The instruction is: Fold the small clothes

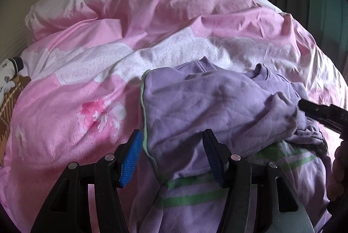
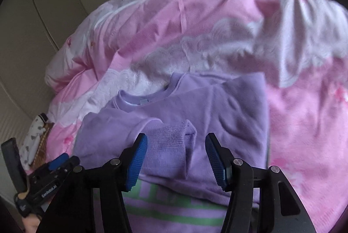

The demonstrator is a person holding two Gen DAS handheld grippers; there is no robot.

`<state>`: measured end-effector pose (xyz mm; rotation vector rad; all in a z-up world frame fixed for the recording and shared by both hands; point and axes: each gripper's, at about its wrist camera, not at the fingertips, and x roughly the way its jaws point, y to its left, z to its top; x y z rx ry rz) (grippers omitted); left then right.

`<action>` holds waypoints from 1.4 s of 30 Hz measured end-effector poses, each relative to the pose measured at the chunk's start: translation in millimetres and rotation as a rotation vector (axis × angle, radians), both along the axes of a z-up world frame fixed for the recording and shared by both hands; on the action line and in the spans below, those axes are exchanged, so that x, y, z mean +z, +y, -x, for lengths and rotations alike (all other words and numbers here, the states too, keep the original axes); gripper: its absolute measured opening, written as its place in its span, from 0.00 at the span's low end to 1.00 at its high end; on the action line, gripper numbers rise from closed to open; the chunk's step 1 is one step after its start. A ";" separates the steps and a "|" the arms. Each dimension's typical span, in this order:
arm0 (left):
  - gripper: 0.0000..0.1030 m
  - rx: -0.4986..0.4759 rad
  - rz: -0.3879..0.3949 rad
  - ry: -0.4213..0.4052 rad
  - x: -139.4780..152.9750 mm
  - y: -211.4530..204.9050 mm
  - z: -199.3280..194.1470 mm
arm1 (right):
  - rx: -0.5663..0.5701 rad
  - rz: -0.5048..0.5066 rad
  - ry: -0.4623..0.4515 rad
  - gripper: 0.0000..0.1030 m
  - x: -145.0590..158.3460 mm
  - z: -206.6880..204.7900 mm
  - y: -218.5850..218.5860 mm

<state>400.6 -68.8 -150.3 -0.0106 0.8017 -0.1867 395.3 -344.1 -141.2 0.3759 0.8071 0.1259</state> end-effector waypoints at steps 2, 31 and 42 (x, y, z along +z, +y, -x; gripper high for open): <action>0.55 -0.006 0.001 0.000 0.0 -2.1 -1.3 | 0.020 -0.042 0.028 0.37 -8.2 -6.5 -0.4; 0.56 -0.030 -0.017 -0.024 17.5 1.0 36.2 | -0.003 0.153 -0.022 0.31 15.5 57.9 6.0; 0.60 -0.008 -0.038 -0.055 32.9 24.4 132.7 | -0.093 0.275 -0.109 0.46 46.0 161.9 26.3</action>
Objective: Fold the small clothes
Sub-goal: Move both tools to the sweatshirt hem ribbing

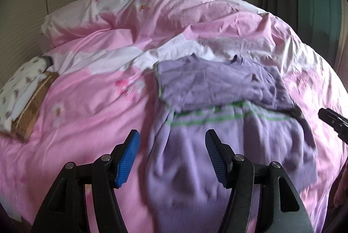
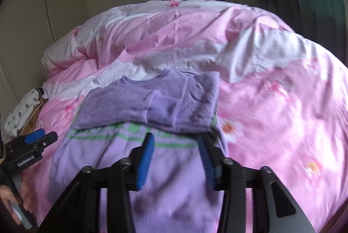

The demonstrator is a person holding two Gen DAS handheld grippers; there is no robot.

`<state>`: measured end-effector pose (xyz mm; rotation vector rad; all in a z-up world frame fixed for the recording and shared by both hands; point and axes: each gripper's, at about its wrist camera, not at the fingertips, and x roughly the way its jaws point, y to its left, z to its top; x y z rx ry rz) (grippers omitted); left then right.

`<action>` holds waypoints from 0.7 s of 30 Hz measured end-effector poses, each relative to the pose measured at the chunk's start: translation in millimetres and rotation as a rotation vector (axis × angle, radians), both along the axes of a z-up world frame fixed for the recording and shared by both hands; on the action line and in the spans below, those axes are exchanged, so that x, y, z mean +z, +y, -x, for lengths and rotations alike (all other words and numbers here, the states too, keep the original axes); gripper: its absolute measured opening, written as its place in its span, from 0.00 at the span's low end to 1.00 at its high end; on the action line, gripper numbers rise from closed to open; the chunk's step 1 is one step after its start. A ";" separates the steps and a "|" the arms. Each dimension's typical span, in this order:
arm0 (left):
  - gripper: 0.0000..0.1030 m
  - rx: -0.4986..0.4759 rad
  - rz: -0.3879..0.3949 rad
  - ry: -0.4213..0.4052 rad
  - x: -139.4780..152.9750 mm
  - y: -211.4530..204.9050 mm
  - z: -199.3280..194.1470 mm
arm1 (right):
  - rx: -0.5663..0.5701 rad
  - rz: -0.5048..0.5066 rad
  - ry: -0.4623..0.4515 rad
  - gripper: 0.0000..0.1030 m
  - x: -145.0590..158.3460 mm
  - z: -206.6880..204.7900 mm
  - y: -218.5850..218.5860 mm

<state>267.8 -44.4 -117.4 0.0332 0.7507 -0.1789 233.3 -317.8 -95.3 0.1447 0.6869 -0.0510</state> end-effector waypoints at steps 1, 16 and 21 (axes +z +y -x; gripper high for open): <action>0.60 0.006 0.004 0.004 -1.9 3.6 9.1 | -0.010 0.012 -0.003 0.46 0.1 10.4 0.5; 0.60 0.075 0.045 0.017 -41.6 28.4 83.4 | -0.161 0.041 0.004 0.51 -38.0 112.8 -3.7; 0.59 0.077 0.066 0.044 -59.0 25.8 85.9 | -0.194 0.041 0.011 0.51 -49.8 122.8 -11.8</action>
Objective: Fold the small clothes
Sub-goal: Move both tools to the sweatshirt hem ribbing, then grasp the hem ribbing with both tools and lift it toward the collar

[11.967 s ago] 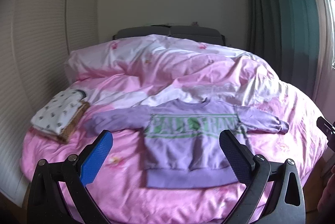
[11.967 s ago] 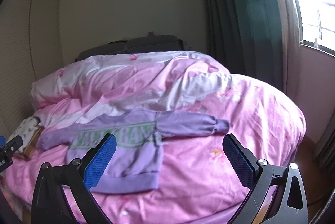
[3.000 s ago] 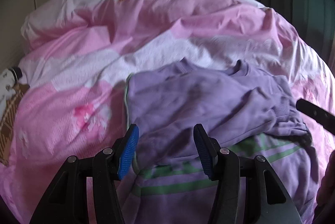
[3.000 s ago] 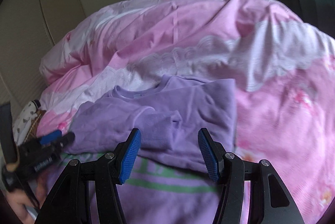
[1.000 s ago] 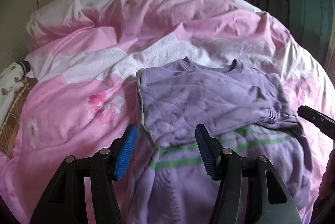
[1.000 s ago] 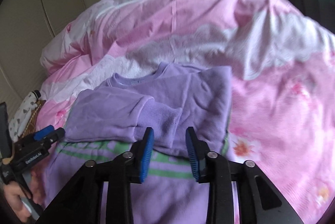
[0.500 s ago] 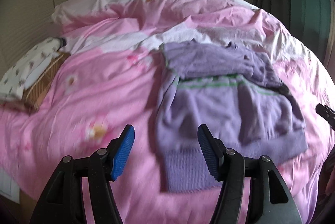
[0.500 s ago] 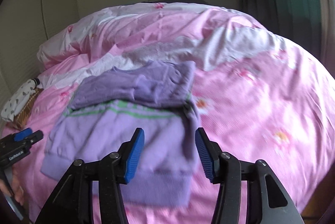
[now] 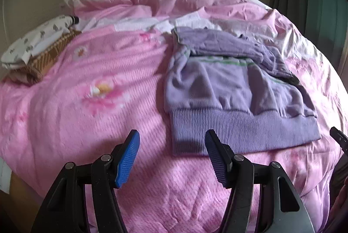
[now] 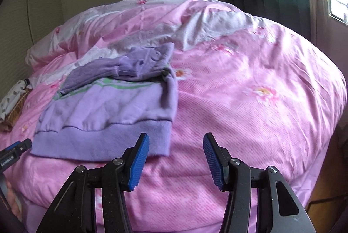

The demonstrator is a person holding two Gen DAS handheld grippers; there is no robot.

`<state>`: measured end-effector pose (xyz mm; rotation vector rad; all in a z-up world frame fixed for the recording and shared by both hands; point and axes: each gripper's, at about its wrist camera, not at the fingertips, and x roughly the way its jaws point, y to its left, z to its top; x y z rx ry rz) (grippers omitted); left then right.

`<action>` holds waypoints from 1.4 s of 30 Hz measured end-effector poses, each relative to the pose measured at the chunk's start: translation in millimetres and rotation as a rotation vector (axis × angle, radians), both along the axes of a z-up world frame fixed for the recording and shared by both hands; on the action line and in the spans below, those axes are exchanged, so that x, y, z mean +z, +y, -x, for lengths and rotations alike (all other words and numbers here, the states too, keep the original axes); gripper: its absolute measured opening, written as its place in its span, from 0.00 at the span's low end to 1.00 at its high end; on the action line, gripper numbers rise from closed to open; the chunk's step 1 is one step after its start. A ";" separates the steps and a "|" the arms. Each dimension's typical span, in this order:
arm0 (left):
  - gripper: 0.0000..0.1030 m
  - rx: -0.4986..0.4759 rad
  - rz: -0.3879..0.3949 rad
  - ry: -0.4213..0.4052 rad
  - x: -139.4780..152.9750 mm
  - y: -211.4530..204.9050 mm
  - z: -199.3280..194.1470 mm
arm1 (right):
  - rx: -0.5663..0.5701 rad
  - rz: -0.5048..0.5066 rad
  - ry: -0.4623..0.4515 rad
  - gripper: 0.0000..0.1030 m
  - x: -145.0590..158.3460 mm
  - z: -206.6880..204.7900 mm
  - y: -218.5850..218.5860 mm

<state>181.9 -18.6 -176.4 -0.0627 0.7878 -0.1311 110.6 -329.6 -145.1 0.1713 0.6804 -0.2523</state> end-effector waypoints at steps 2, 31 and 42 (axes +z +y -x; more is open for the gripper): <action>0.59 0.000 0.016 0.007 -6.5 -0.7 -0.1 | -0.017 -0.026 0.008 0.51 -4.4 0.3 -7.3; 0.29 -0.018 0.098 0.022 -16.1 -6.0 -13.2 | 0.091 -0.354 0.059 0.51 -45.8 -40.9 -29.1; 0.12 -0.011 0.101 -0.003 -12.0 -4.5 -11.2 | 0.122 -0.506 0.050 0.15 -57.0 -43.2 -34.4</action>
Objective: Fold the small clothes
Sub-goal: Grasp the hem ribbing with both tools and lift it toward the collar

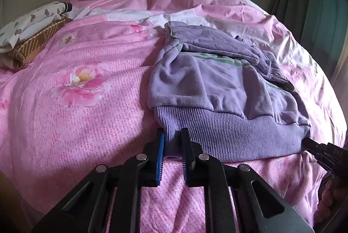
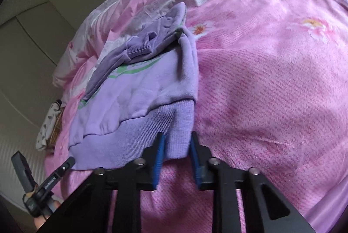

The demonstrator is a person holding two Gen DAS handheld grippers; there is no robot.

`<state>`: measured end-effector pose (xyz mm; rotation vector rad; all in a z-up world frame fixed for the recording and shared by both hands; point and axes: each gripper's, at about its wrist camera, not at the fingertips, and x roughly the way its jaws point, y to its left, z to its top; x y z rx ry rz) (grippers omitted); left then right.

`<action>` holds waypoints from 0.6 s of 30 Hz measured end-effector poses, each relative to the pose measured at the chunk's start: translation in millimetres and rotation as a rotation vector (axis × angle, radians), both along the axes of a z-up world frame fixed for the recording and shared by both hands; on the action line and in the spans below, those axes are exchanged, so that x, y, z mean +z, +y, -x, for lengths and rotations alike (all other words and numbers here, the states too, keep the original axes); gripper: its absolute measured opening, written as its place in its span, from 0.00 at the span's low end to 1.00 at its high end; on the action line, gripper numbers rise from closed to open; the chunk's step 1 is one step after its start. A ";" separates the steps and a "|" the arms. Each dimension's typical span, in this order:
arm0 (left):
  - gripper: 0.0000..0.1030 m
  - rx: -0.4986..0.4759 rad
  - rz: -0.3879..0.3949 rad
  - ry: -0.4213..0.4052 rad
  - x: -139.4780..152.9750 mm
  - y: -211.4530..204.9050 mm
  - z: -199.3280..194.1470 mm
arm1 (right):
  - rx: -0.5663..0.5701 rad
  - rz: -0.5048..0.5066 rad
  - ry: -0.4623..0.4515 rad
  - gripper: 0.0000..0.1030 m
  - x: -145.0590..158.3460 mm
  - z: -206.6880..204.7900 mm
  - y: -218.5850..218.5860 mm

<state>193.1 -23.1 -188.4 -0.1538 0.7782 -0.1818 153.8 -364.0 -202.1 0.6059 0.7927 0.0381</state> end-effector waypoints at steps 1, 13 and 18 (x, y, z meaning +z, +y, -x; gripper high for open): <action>0.09 -0.001 -0.003 -0.007 1.5 -0.5 0.9 | -0.008 -0.010 0.001 0.14 -0.1 1.1 -1.7; 0.07 0.017 0.011 -0.070 32.4 4.5 21.1 | -0.027 0.050 -0.044 0.10 35.7 20.2 -2.0; 0.07 0.017 0.029 -0.126 60.3 5.0 29.4 | -0.029 0.040 -0.085 0.10 55.1 29.7 -5.2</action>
